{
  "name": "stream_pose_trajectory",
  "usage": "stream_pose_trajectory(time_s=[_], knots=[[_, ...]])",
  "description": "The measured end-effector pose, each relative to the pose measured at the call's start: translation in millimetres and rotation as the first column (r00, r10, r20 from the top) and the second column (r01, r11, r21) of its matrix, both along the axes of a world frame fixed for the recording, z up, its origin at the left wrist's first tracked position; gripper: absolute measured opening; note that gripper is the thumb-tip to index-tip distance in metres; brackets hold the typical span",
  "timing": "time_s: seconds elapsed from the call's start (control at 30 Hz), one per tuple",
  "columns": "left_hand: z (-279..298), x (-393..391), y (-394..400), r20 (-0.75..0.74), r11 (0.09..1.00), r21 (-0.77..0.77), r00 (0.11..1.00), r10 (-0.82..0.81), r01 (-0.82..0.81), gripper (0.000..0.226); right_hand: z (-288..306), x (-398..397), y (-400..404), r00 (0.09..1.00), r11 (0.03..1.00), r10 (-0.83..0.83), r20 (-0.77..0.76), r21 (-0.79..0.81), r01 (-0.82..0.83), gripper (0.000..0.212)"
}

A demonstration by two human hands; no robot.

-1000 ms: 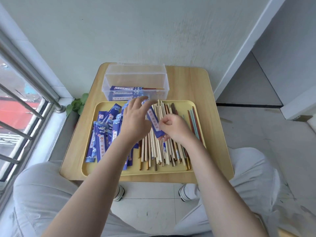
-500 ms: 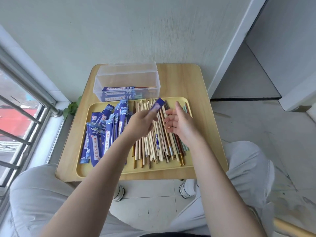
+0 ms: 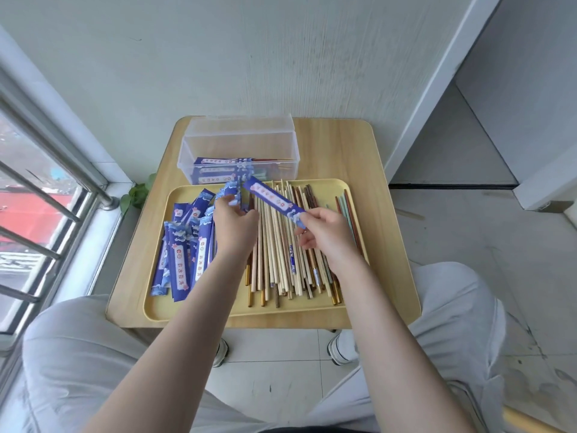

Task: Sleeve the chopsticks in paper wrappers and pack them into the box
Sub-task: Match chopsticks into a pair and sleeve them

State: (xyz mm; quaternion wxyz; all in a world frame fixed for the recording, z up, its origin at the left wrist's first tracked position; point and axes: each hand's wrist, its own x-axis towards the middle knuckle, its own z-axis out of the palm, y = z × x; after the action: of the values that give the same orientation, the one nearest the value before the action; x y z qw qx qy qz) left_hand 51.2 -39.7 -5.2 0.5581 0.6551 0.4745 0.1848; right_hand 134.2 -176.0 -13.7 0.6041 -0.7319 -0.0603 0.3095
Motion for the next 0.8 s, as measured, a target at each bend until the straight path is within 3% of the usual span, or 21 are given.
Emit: stream_pose_trajectory(time_s=[0.03,0.07,0.1,0.17,0.2,0.27,0.37,0.43,0.53,0.7,0.8], knots=[[-1.3,-3.6,-0.2,-0.032,0.959,0.269,0.996,-0.083,0.088,0.053,0.2,2.5,-2.4,1.000,1.000,-0.008,0.014,-0.003,0.008,0.013],[-4.1,-6.2,0.1,-0.053,0.834,0.510,0.976,-0.212,0.209,0.056,1.1,4.5,-4.5,1.000,1.000,-0.001,0.018,-0.002,0.001,0.013],[-7.0,-6.5,0.5,-0.124,0.654,0.679,0.931,-0.344,0.332,0.055,2.1,5.9,-6.5,1.000,1.000,0.012,0.012,0.009,-0.012,0.013],[-6.3,-2.7,-0.9,-0.377,0.363,0.746,0.803,-0.461,0.559,0.051,4.1,7.9,-9.1,0.999,0.998,0.040,-0.018,0.040,-0.039,0.011],[-3.1,-0.1,-4.2,-0.482,0.308,0.691,0.734,-0.479,0.654,0.046,4.6,8.6,-10.0,0.998,0.998,0.051,-0.022,0.043,-0.050,0.012],[1.0,4.0,-10.8,-0.551,0.322,0.596,0.667,-0.502,0.735,0.034,4.3,9.5,-12.3,0.998,0.998,0.061,-0.013,0.031,-0.061,0.016],[1.2,1.6,-16.5,-0.505,0.479,0.481,0.679,-0.534,0.734,0.023,0.6,11.0,-17.6,0.999,0.999,0.040,-0.016,0.006,-0.039,0.023],[-2.0,-0.1,-17.1,-0.528,0.520,0.418,0.665,-0.528,0.745,0.021,-2.6,14.1,-22.3,0.996,0.990,0.006,0.086,-0.140,0.006,0.025],[-14.5,-2.6,-17.1,-0.552,0.562,0.350,0.650,-0.522,0.749,0.022,-8.7,19.1,-33.9,0.917,0.867,0.122,0.379,-0.490,0.087,0.015],[-26.5,-2.0,-19.4,-0.525,0.633,0.319,0.688,-0.501,0.705,0.037,-18.3,15.0,-32.8,0.855,0.734,0.302,0.421,-0.676,0.073,0.011],[-26.1,-0.4,-19.0,-0.515,0.645,0.311,0.694,-0.503,0.698,0.033,-21.6,14.8,-28.1,0.853,0.644,0.298,0.428,-0.750,0.152,0.034]])
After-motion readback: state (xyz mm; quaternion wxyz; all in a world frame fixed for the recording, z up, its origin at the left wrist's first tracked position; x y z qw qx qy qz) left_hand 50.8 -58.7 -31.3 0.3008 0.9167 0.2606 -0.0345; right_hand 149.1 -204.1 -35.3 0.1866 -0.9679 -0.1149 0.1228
